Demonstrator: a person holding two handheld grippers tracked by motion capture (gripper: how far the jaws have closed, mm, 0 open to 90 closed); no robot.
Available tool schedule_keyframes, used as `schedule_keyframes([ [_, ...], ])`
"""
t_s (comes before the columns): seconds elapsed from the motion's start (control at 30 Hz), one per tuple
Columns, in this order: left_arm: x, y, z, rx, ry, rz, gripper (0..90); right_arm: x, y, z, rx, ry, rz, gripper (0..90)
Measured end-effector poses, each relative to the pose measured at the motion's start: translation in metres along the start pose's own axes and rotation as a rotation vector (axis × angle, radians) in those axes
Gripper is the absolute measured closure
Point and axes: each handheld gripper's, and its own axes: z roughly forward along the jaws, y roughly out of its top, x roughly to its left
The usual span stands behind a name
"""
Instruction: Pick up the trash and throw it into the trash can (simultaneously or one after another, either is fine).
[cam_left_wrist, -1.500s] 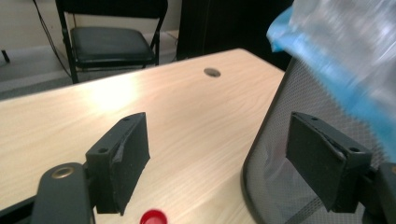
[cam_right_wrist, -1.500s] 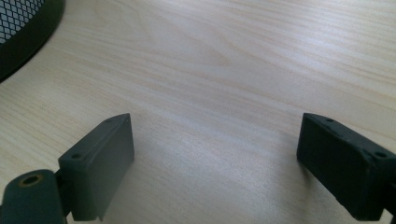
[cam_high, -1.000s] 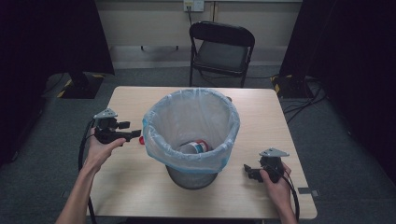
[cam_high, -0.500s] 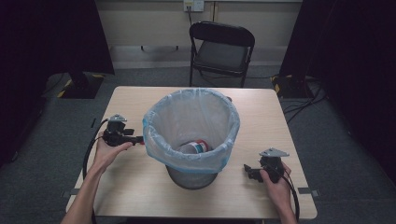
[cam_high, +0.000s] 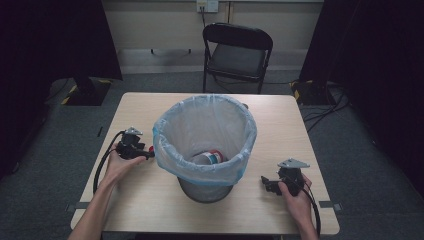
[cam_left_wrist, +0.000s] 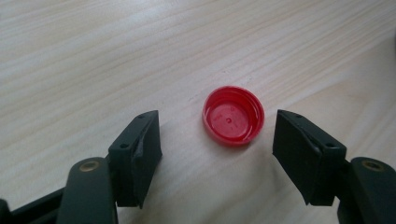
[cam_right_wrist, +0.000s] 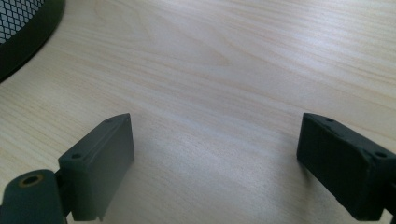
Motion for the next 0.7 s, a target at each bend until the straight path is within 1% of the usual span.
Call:
schedule_keyframes([
  [0.03, -0.003, 0.001, 0.004, -0.008, 0.003, 0.011, 32.8, 0.0, 0.0, 0.0, 0.0, 0.0, 0.0, 10.1],
  [0.07, -0.003, 0.001, 0.004, -0.008, 0.003, 0.011, 33.5, 0.0, 0.0, 0.0, 0.0, 0.0, 0.0, 10.1],
  [0.13, -0.005, 0.002, 0.005, -0.013, 0.005, 0.013, 37.9, 0.0, 0.0, 0.0, 0.0, 0.0, 0.0, 10.1],
  [0.17, -0.007, 0.002, 0.005, -0.016, 0.008, 0.041, 37.9, 0.0, 0.0, 0.0, 0.0, 0.0, 0.0, 10.1],
  [0.2, -0.008, 0.002, 0.005, -0.019, 0.007, 0.056, 46.5, 0.0, 0.0, 0.0, 0.0, 0.0, 0.0, 10.1],
  [0.23, -0.013, 0.002, 0.005, -0.013, 0.027, 0.087, 50.1, 0.0, 0.0, 0.0, 0.0, 0.0, 0.0, 10.1],
  [0.27, -0.013, 0.002, 0.005, -0.013, 0.027, 0.087, 52.8, 0.0, 0.0, 0.0, 0.0, 0.0, 0.0, 10.1],
  [0.3, -0.015, 0.002, 0.006, -0.014, 0.021, 0.086, 52.8, 0.0, 0.0, 0.0, 0.001, 0.0, 0.002, 10.1],
  [0.4, -0.015, 0.003, 0.006, -0.013, 0.02, 0.09, 53.2, 0.0, 0.0, 0.0, 0.001, 0.0, 0.002, 10.1],
  [0.43, -0.016, 0.002, 0.006, -0.021, 0.02, 0.08, 53.2, 0.0, 0.0, 0.0, 0.0, 0.0, 0.0, 10.1],
  [0.47, -0.016, 0.002, 0.006, -0.021, 0.02, 0.08, 53.2, 0.0, 0.0, 0.0, 0.0, 0.0, 0.0, 10.1],
  [0.5, -0.015, 0.002, 0.006, -0.018, 0.014, 0.088, 53.3, 0.0, 0.0, 0.0, 0.0, 0.0, 0.0, 10.1],
  [0.57, -0.015, 0.002, 0.005, -0.016, 0.006, 0.095, 58.2, 0.0, 0.0, 0.0, 0.001, 0.0, 0.002, 10.1],
  [0.63, -0.016, 0.002, 0.005, -0.016, 0.012, 0.096, 58.4, 0.0, 0.0, 0.0, 0.001, 0.0, 0.002, 10.1],
  [0.7, -0.018, -0.001, 0.005, -0.038, 0.017, 0.08, 58.7, 0.0, 0.0, 0.0, 0.001, 0.0, 0.002, 10.1],
])
